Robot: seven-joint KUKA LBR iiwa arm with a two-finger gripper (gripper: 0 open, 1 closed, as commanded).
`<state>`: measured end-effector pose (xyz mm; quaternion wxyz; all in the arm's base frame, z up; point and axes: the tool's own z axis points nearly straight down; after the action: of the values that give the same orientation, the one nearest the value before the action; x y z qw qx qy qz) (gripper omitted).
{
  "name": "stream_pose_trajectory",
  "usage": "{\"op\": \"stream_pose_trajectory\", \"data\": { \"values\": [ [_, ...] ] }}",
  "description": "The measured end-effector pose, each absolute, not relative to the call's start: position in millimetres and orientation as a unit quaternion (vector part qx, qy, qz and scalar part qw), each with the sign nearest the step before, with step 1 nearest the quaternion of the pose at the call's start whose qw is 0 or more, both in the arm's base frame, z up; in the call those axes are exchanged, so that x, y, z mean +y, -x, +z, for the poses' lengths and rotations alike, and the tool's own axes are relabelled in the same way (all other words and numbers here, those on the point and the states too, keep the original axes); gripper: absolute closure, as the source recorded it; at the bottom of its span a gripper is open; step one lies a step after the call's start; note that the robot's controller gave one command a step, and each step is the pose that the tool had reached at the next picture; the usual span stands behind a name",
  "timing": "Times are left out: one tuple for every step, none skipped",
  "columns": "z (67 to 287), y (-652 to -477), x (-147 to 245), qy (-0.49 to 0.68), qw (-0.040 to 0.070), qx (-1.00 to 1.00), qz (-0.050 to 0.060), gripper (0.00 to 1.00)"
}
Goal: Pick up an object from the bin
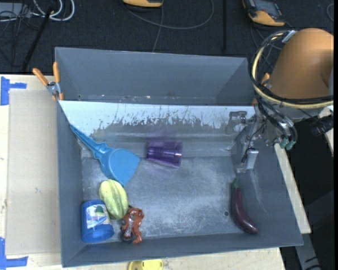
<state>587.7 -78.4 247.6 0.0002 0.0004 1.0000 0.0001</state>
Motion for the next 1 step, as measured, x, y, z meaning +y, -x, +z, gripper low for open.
{"op": "stream_pose_trajectory", "data": {
  "values": [
    [214.2, -584.4, -92.1, 0.028, 0.004, 1.0, 0.0, 0.0]
  ]
}}
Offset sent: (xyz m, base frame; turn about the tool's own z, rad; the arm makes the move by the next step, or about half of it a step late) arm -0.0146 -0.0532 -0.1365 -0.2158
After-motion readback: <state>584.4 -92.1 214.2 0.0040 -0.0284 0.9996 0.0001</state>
